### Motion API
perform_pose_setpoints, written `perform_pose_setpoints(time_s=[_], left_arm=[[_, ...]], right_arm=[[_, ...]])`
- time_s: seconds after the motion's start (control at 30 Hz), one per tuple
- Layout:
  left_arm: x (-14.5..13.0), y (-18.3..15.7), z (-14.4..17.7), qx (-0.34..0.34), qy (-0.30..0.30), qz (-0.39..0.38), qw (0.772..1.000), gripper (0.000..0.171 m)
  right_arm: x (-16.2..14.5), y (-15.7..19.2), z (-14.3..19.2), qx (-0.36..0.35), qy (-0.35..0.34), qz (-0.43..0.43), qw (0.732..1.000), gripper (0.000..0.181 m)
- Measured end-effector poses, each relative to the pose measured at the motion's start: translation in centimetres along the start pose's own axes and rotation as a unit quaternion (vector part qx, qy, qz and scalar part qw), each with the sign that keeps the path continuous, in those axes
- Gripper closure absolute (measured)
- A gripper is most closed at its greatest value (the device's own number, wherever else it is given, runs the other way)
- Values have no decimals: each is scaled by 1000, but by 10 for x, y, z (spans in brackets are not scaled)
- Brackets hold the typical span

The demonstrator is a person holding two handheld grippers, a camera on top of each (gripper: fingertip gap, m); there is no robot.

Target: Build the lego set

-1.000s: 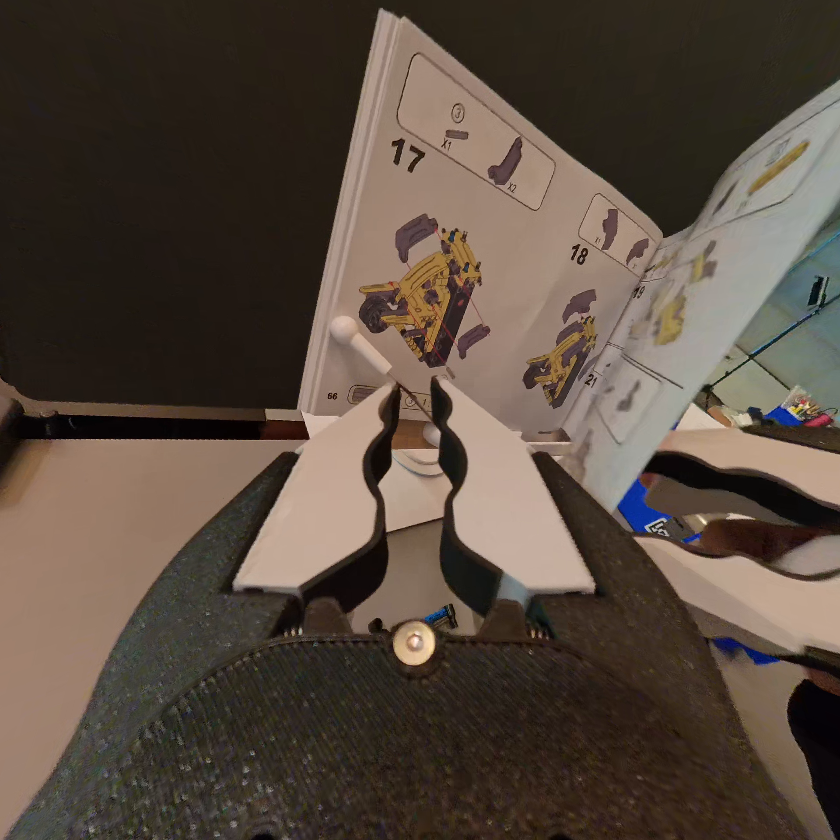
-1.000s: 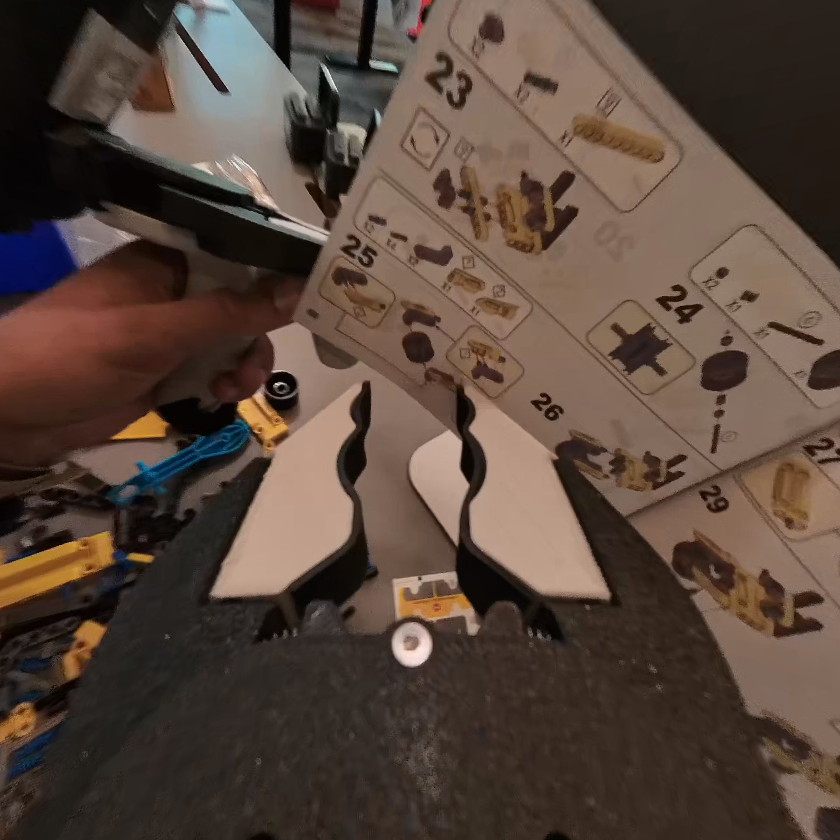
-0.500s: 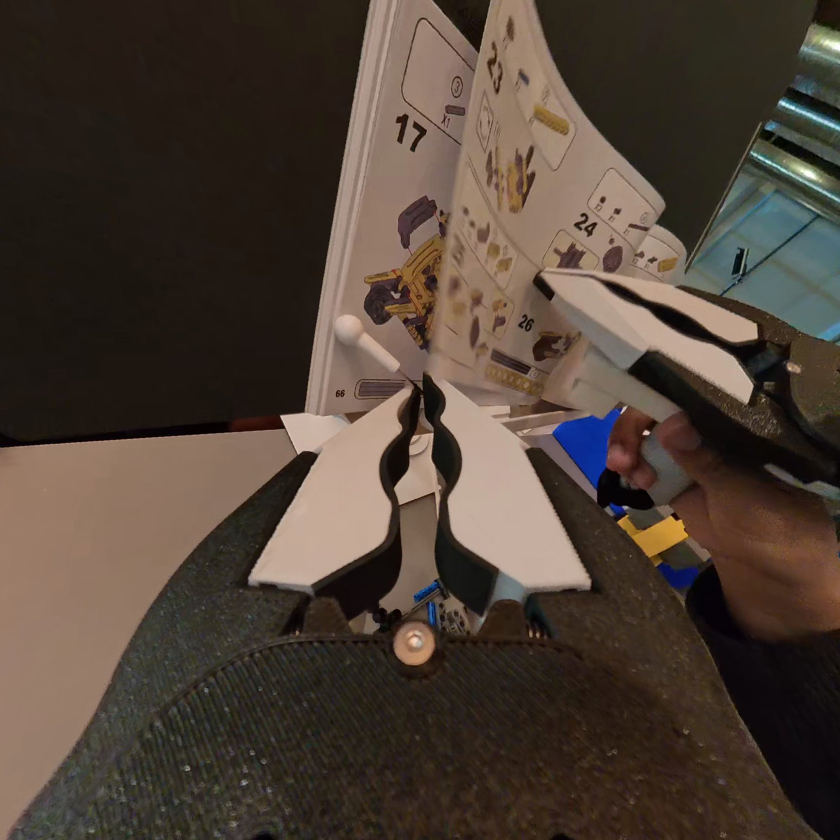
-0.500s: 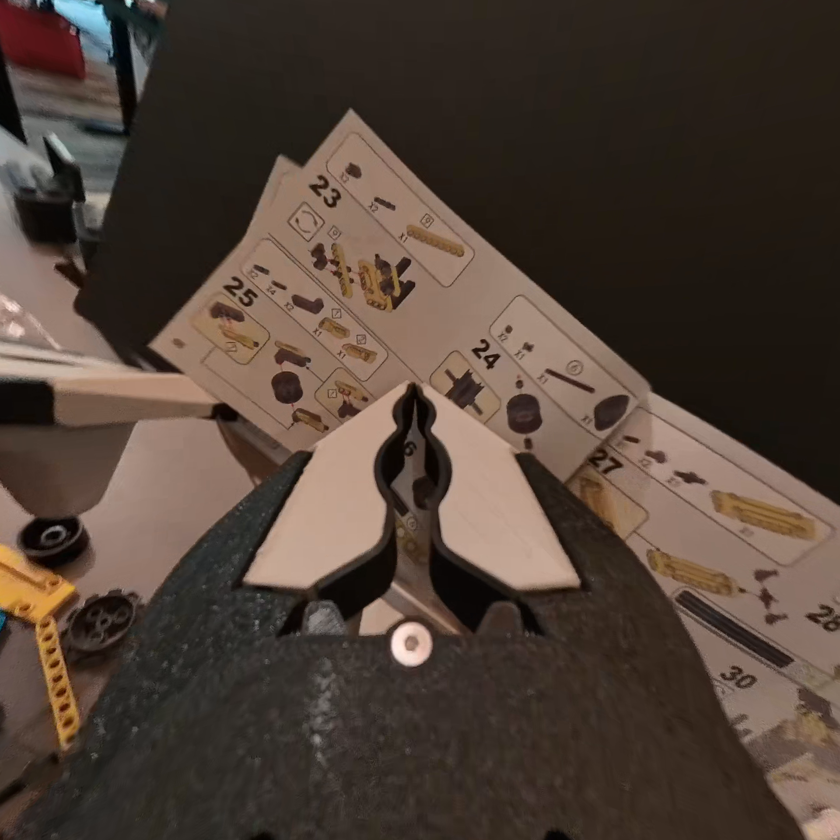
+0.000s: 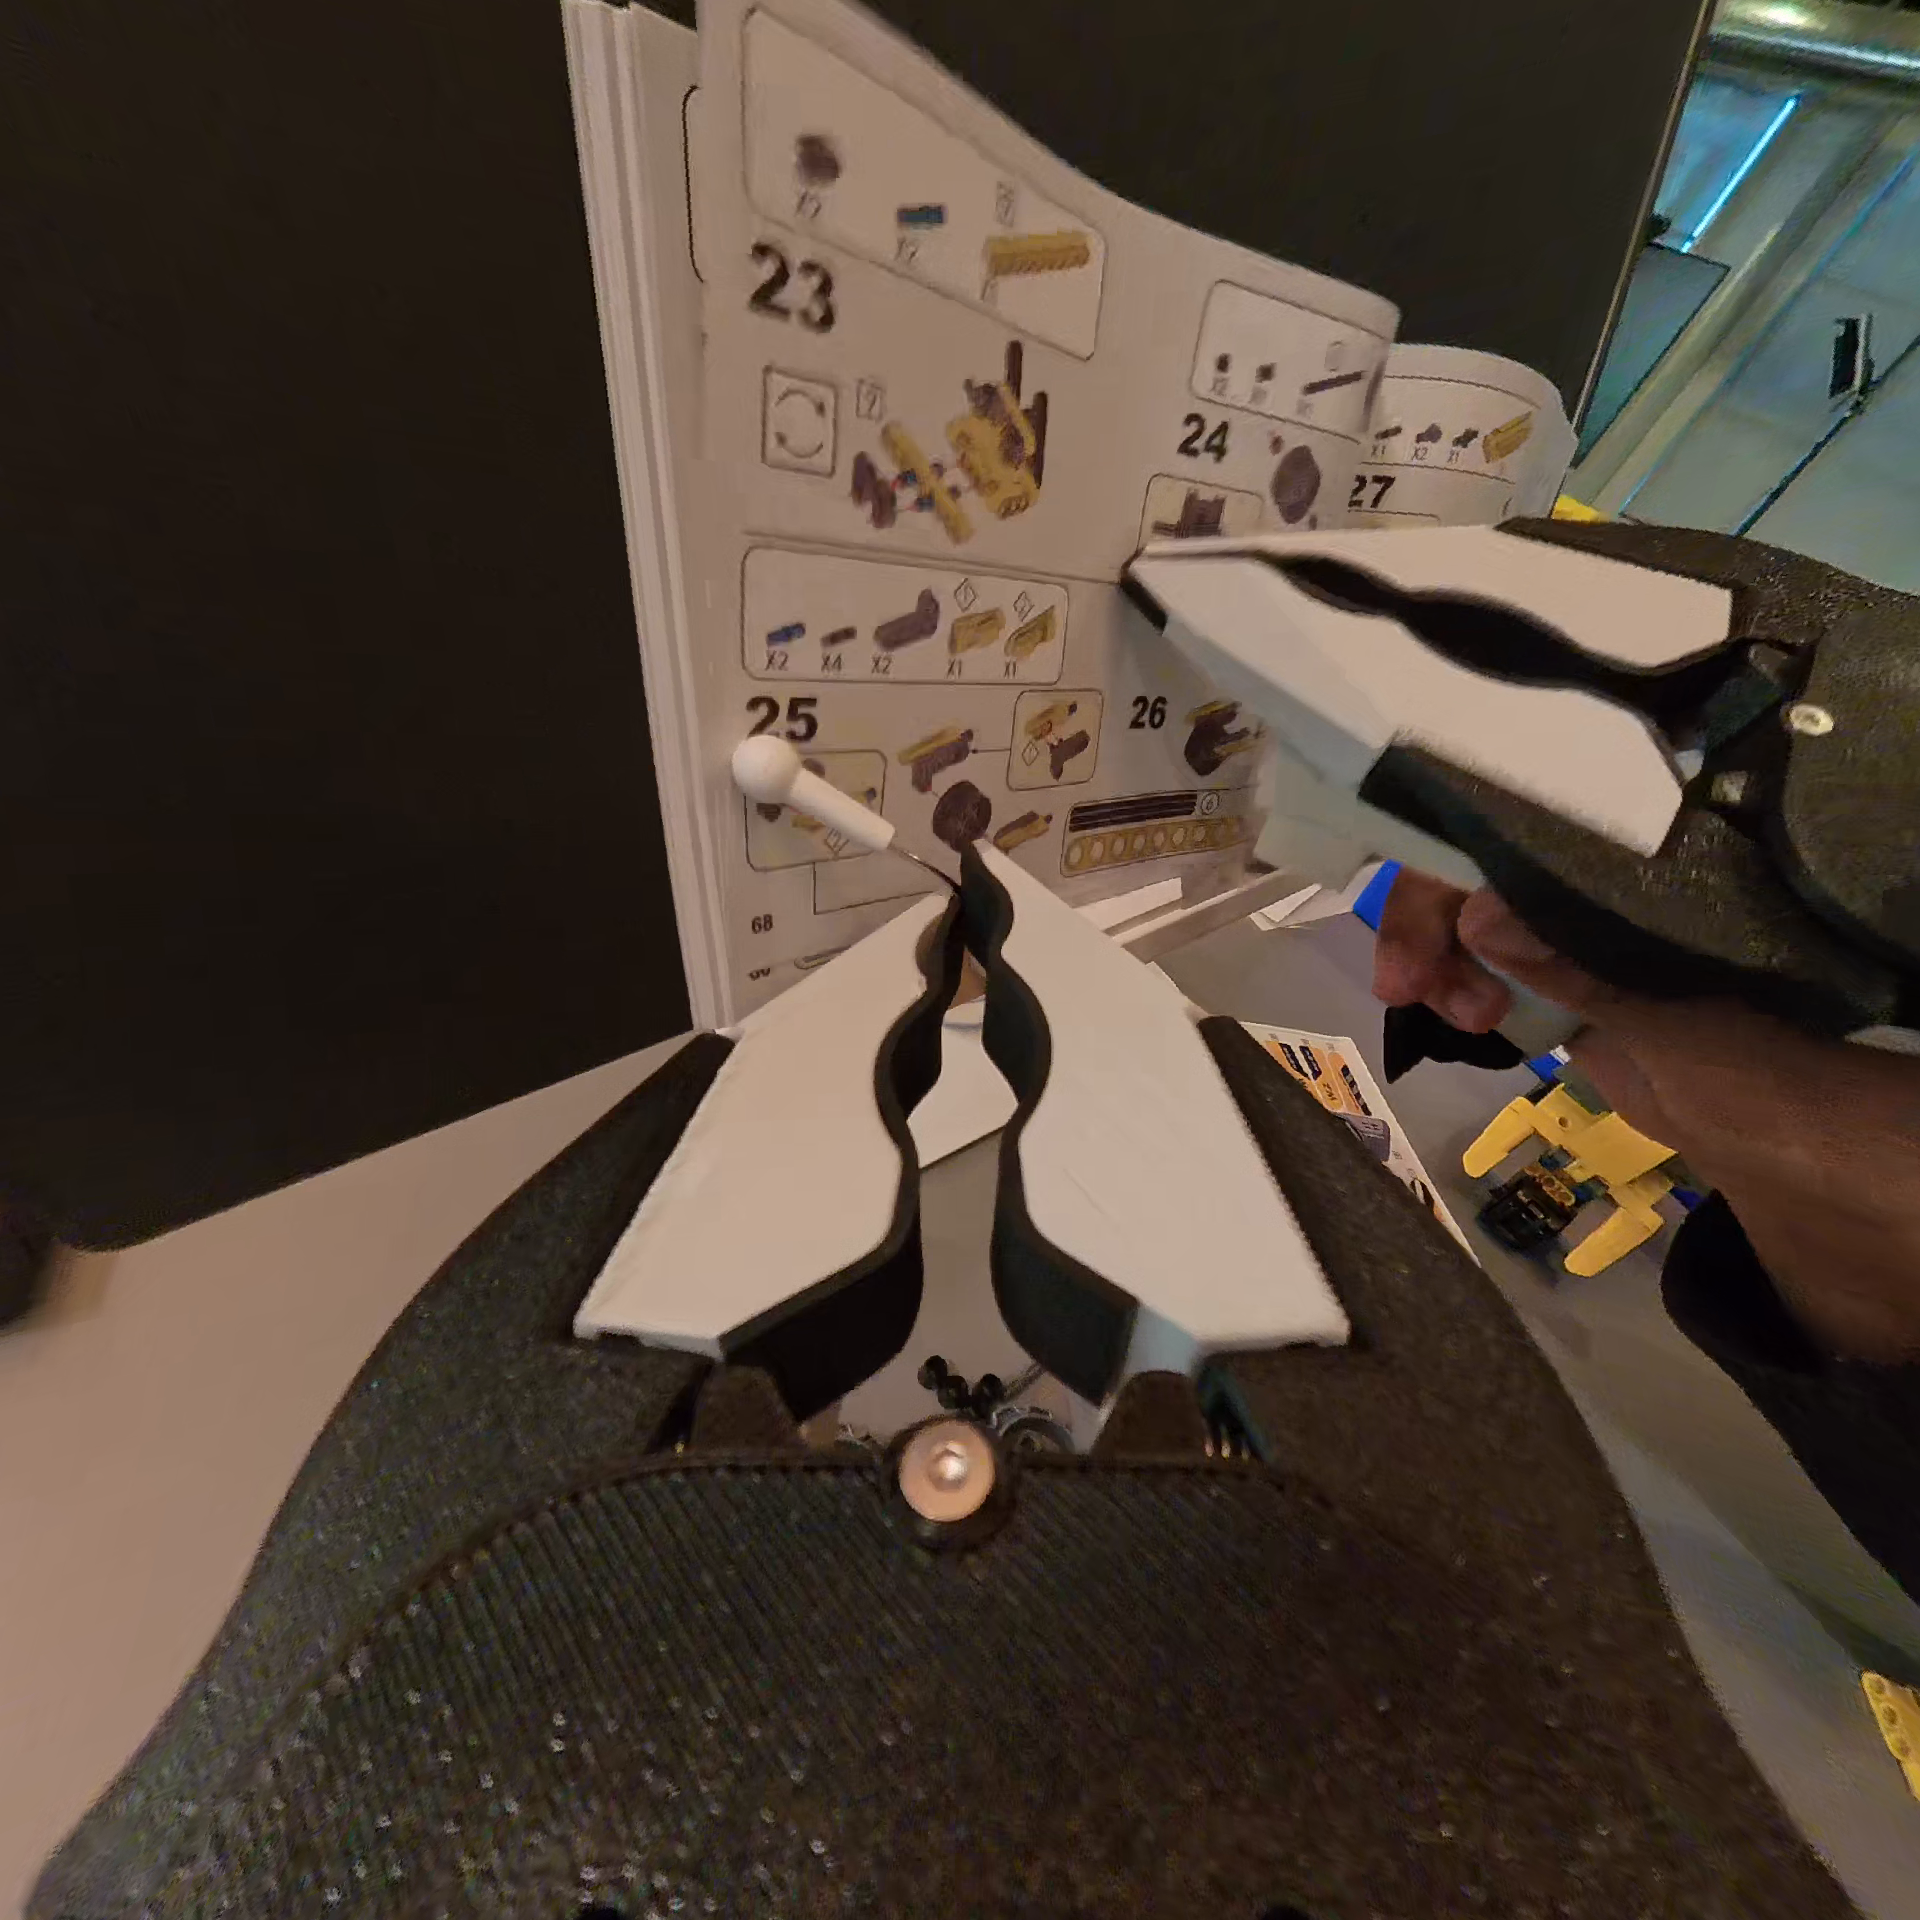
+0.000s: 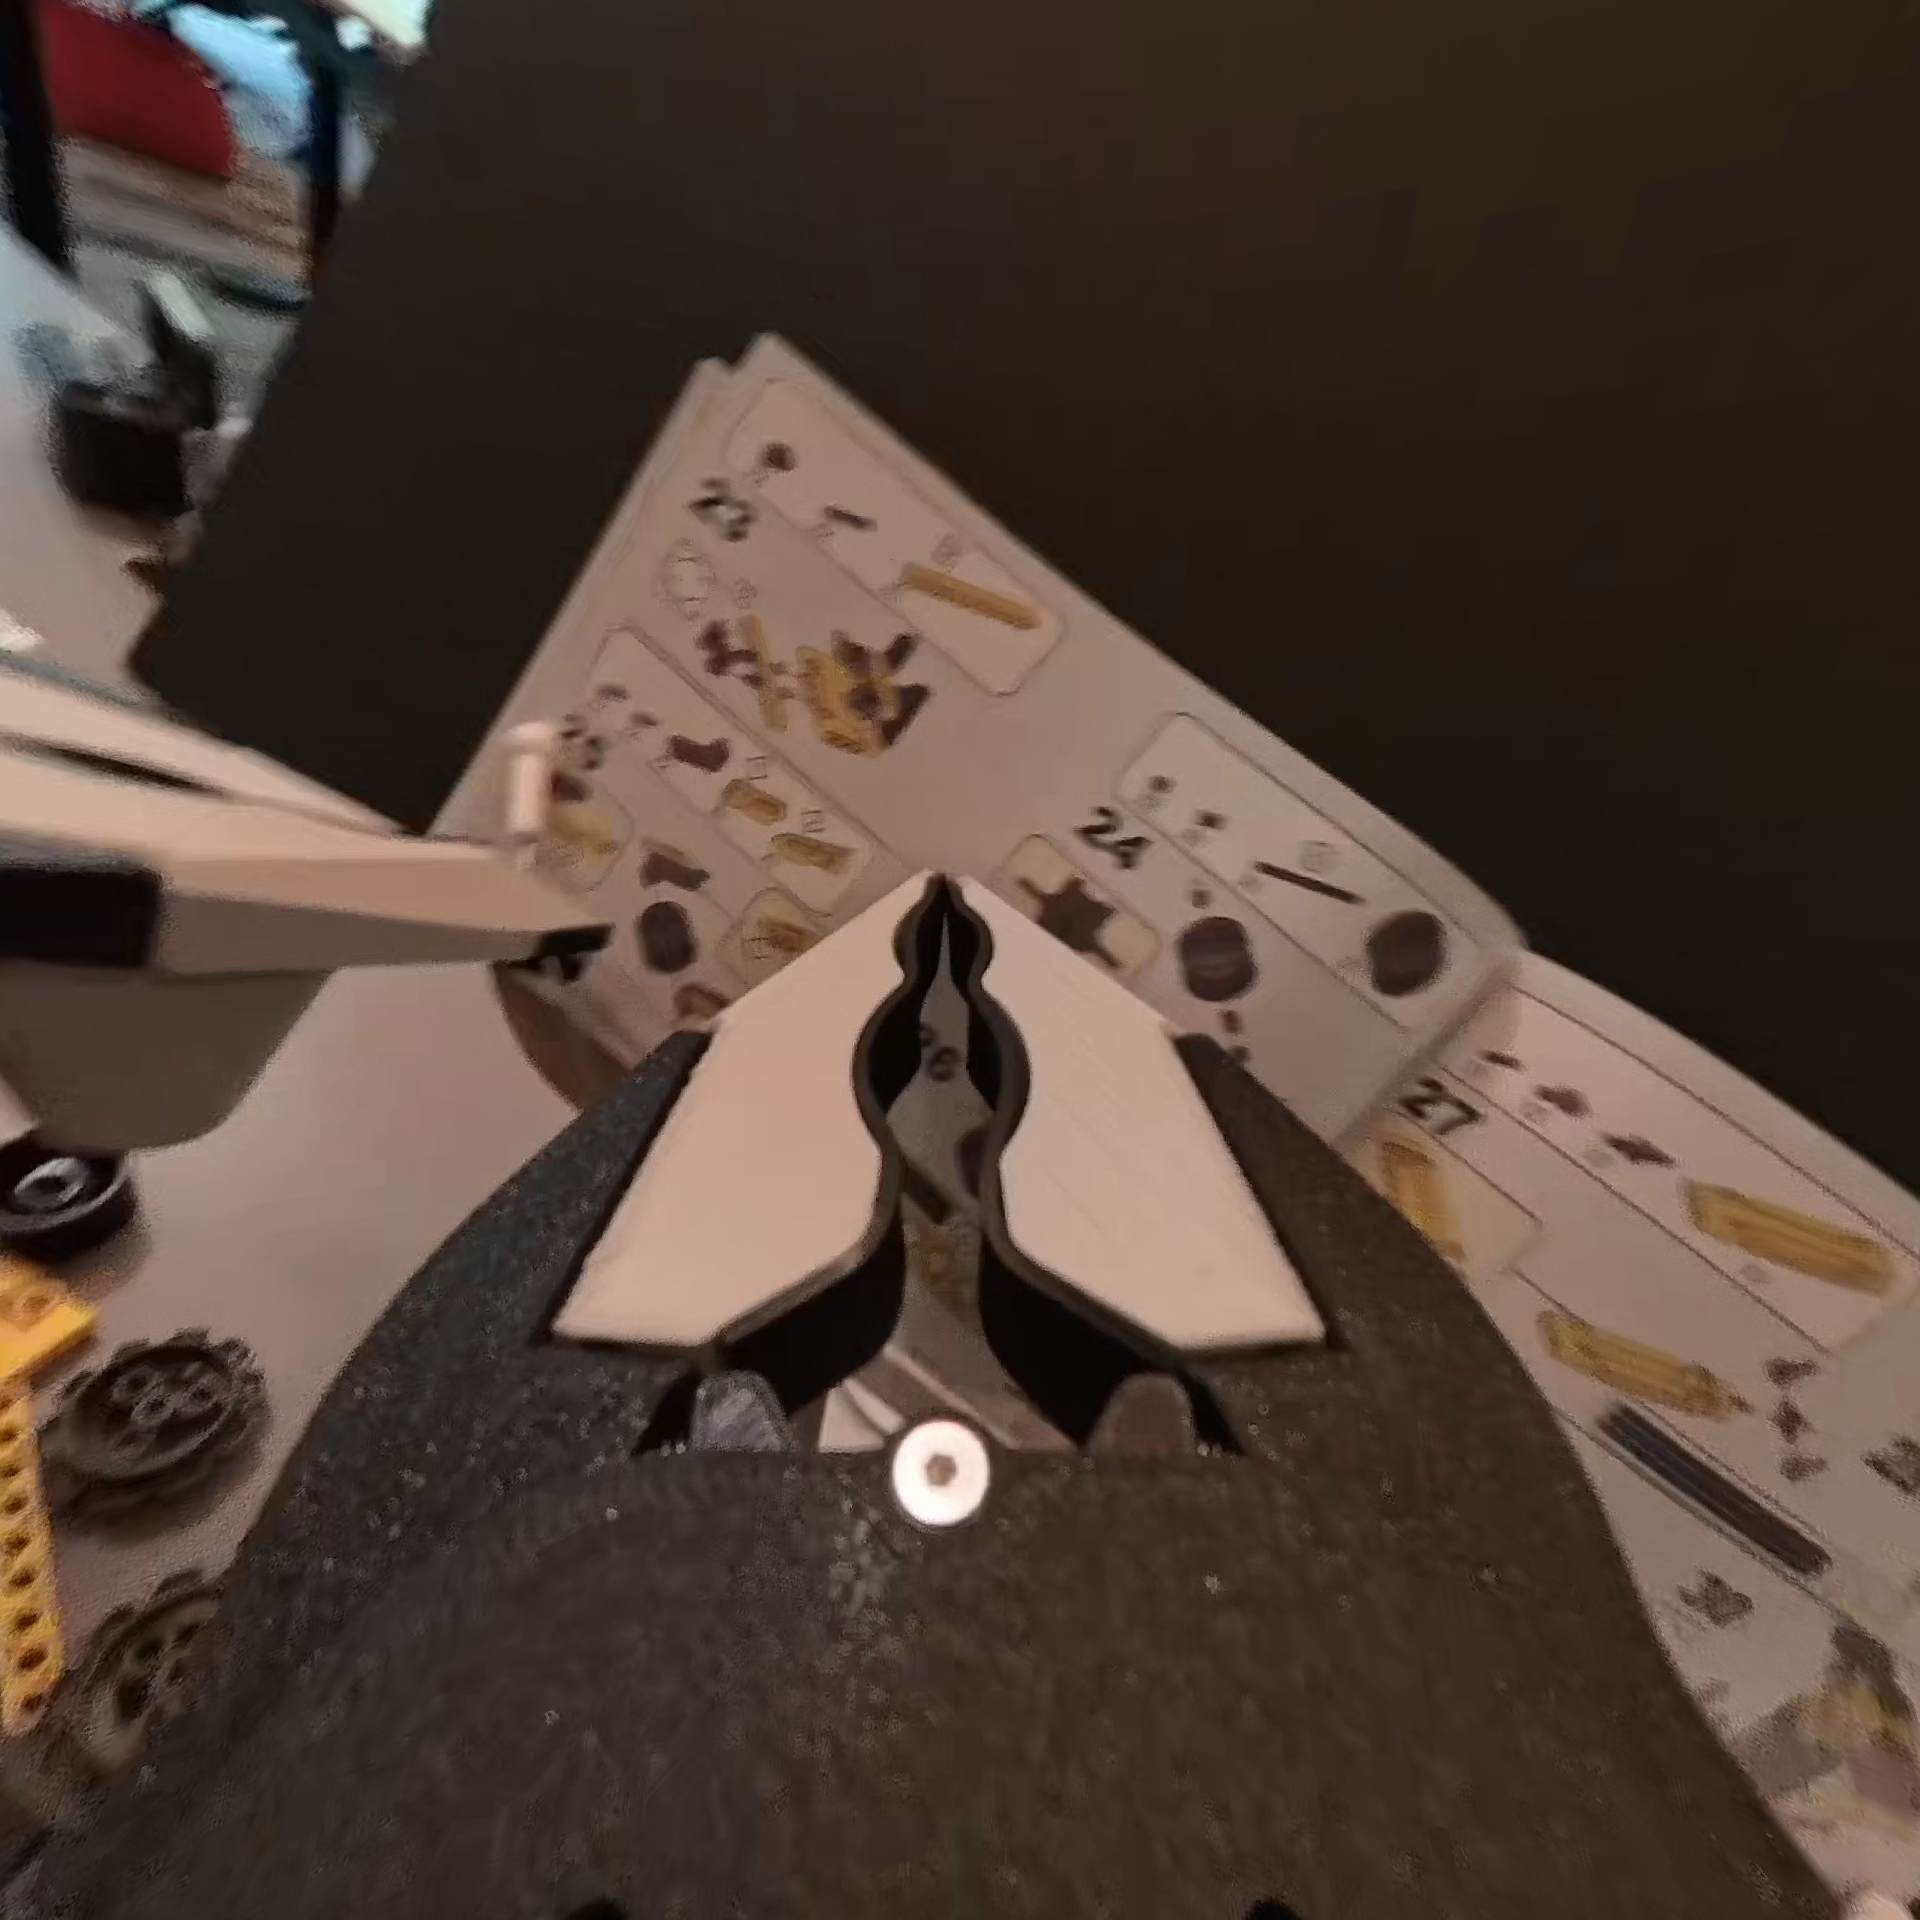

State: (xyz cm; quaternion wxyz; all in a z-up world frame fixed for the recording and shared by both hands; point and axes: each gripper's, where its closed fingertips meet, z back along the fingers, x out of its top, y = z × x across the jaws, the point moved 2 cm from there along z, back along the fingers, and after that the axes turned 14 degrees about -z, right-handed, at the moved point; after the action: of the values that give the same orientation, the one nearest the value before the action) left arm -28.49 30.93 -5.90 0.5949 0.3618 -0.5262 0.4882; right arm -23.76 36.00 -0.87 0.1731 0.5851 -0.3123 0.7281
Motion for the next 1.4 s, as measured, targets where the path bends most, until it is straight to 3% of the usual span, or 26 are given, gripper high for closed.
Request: perform_pose_setpoints(time_s=[0.23, 0.43, 0.63, 0.7, 0.83, 0.93, 1.03, 1.1, 1.2, 1.3, 1.4], left_arm=[[0, 0, -1, -6, -5, 14, 1000, 171], [3, -2, -1, 6, 1, -16, 1000, 171], [3, -2, -2, -4, -3, 23, 1000, 171], [5, -5, 0, -17, -5, 38, 999, 164], [16, -14, 9, -13, -1, 38, 999, 138], [34, -22, 26, -1, -14, 15, 1000, 137], [64, -37, 49, -12, -56, 10, 998, 133], [85, -53, 66, -26, -88, -1, 996, 133], [100, -85, 86, -47, -113, -36, 992, 133], [80, -123, 100, -75, -83, -86, 990, 133], [33, -155, 120, -76, -58, -138, 986, 158]], right_arm=[[-24, 27, 0, 80, 62, 5, 995, 181], [-30, 27, 0, 90, 71, -17, 993, 181], [-33, 30, 3, 79, 83, 10, 993, 181], [-30, 30, 13, 94, 88, -12, 992, 165], [-24, 40, 81, 165, 116, -81, 976, 159], [-30, 56, 161, 229, 120, -137, 956, 159], [-51, 54, 229, 219, 104, -160, 957, 162], [-69, 52, 267, 218, 73, -181, 956, 181], [-94, 45, 309, 203, 34, -249, 946, 181], [-103, 43, 338, 212, 18, -324, 922, 181], [-114, 61, 350, 240, 20, -330, 913, 181]])
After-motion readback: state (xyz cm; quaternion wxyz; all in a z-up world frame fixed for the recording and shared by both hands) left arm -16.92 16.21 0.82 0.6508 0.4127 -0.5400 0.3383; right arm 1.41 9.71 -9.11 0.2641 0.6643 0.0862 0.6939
